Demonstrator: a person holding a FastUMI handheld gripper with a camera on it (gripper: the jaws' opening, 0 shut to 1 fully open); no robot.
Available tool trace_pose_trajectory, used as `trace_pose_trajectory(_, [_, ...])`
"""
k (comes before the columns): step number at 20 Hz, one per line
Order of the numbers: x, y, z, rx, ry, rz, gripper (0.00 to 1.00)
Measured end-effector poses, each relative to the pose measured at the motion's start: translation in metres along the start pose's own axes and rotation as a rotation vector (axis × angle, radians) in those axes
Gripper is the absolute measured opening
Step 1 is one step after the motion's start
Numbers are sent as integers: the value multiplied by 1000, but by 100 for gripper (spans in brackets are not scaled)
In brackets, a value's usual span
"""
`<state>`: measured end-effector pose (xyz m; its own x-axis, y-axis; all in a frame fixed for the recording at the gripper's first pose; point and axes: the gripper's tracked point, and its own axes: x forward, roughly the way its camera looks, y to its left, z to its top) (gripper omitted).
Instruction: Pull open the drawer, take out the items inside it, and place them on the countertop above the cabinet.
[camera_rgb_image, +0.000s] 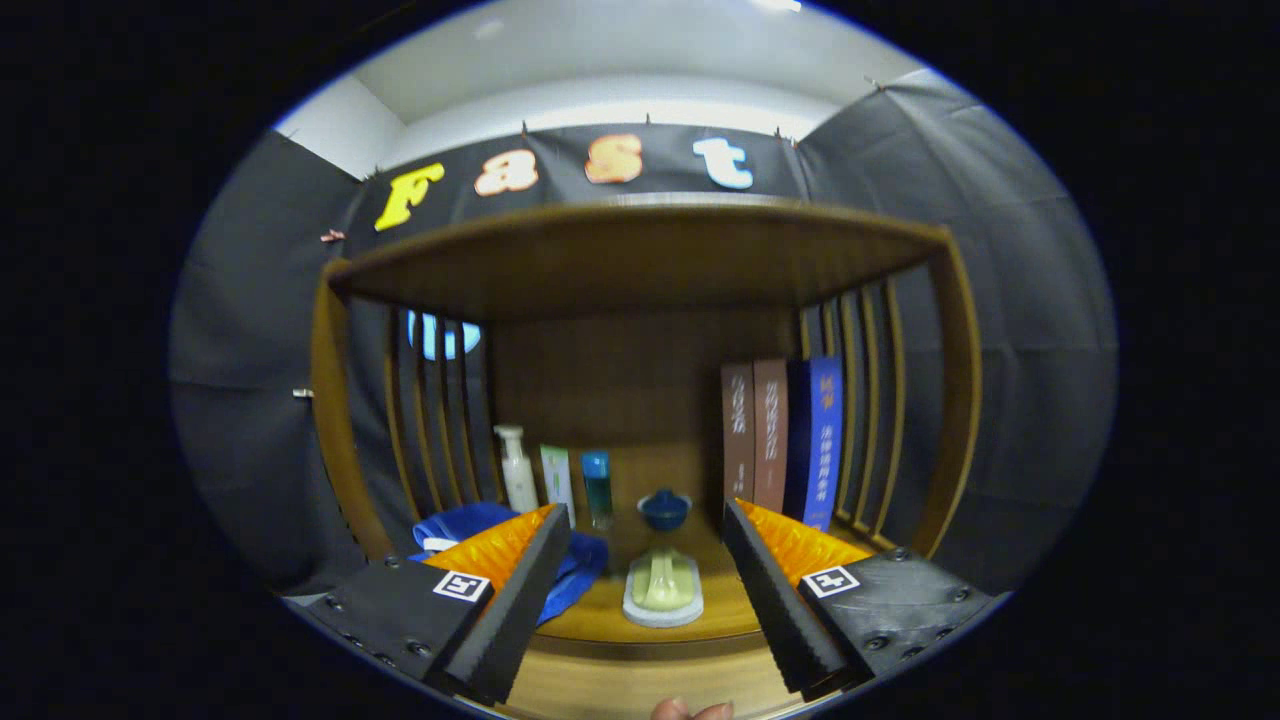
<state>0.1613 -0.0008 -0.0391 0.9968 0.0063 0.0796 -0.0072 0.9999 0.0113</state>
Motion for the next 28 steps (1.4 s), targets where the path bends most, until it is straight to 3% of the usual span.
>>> trace_pose_trajectory(5, [-69, 0, -8, -5, -173, 44, 98])
trace_pose_trajectory(8, [-101, -11, -50, -33, -136, 9, 98])
trace_pose_trajectory(13, [-144, 6, -124, -28, -37, 53, 99])
trace_pose_trajectory(21, [-154, 0, -221, -40, 137, 20, 99])
trace_pose_trajectory(28, [-131, 1, -247, -50, 168, -7, 99])
